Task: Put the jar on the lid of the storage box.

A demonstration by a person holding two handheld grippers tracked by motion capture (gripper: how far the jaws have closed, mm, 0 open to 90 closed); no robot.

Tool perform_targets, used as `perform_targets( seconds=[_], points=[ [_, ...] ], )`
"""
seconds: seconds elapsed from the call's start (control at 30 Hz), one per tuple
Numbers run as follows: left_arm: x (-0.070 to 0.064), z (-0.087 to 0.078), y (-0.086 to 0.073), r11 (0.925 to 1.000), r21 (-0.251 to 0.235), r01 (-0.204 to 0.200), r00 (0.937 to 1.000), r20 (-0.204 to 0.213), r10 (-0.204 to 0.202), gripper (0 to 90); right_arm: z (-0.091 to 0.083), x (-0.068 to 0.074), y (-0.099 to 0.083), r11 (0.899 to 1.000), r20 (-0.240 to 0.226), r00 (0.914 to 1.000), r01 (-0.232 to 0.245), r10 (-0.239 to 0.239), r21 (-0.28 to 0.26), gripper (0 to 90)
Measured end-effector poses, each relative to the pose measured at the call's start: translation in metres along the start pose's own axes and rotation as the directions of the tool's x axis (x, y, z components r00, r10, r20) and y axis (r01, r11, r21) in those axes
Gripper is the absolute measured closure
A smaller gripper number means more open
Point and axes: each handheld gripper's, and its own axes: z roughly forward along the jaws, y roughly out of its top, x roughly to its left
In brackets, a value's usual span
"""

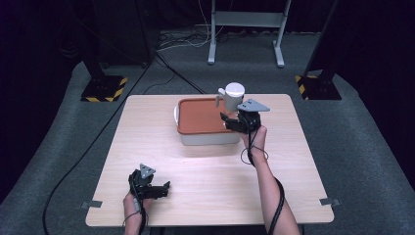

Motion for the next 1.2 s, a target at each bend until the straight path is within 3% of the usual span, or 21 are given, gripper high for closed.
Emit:
perform_targets(
  seconds=[1.2],
  points=[
    [0.0, 0.0, 0.0, 1.0, -0.001, 0.0, 1.0, 0.0, 0.0, 1.7, 0.025, 0.001, 0.006, 1.0, -0.017, 0.9998, 0.005, -0.004, 0.013, 29.8]
  ],
)
